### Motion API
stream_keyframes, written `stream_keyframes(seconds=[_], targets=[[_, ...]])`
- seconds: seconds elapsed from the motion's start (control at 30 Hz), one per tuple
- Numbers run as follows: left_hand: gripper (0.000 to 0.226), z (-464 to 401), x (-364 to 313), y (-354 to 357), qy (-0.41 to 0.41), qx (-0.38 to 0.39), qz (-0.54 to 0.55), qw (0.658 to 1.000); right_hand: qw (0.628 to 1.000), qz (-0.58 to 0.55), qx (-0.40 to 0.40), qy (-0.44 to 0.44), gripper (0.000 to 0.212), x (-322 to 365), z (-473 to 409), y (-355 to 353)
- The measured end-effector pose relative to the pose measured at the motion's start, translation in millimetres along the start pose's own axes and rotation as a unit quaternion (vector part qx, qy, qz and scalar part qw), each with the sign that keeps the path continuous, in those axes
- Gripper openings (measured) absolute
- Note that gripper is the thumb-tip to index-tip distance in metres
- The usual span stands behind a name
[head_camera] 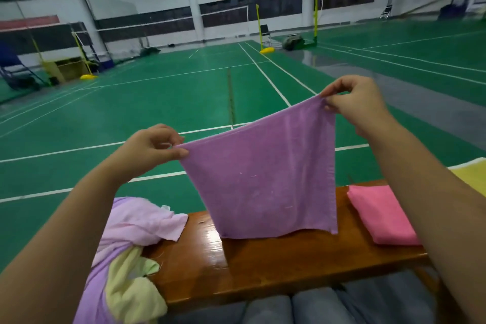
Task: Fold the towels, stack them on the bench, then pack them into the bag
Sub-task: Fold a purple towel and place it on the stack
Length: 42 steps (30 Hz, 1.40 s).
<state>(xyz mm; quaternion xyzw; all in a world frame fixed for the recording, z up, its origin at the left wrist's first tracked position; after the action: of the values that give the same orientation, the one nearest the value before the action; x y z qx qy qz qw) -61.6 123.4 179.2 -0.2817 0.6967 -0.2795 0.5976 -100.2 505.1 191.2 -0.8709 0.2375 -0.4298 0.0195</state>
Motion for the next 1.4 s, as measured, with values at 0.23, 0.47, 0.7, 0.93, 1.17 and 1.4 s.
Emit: stream_keyframes(seconds=[0.23, 0.47, 0.7, 0.93, 1.17, 1.4], targets=[[0.017, 3, 6, -2, -0.029, 0.053, -0.015, 0.998, 1.000, -0.009, 0.001, 0.025, 0.033, -3, -2, 2], [0.030, 2, 3, 9, -0.024, 0.033, -0.008, 0.999, 0.999, -0.007, -0.006, 0.047, 0.031, -15, 4, 3], [0.026, -15, 4, 26, -0.037, -0.066, -0.134, 0.988, 0.999, 0.000, -0.007, 0.038, 0.030, -17, 6, 4], [0.019, -19, 5, 24, -0.036, -0.078, -0.113, 0.990, 0.999, 0.031, -0.005, 0.029, 0.033, -29, 9, 1], [0.046, -12, 17, 17, -0.075, 0.052, 0.305, 0.948, 0.997, -0.073, -0.012, 0.034, 0.025, -17, 9, -9], [0.024, -15, 26, 28, -0.119, -0.070, 0.387, 0.912, 0.982, -0.172, 0.017, 0.074, 0.020, -19, 19, -2]])
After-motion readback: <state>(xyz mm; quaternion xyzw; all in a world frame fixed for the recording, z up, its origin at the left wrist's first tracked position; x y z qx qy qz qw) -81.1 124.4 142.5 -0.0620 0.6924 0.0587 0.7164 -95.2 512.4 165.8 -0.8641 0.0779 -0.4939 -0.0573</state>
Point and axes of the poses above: each hand's wrist, its own z-axis away from the middle knuckle, its own y-axis out of the palm, x = y × z, the point moved 2 cm from there along -z, towards the middle knuckle, and after that the axes turned 15 degrees about -y, right-handed, at the moved point
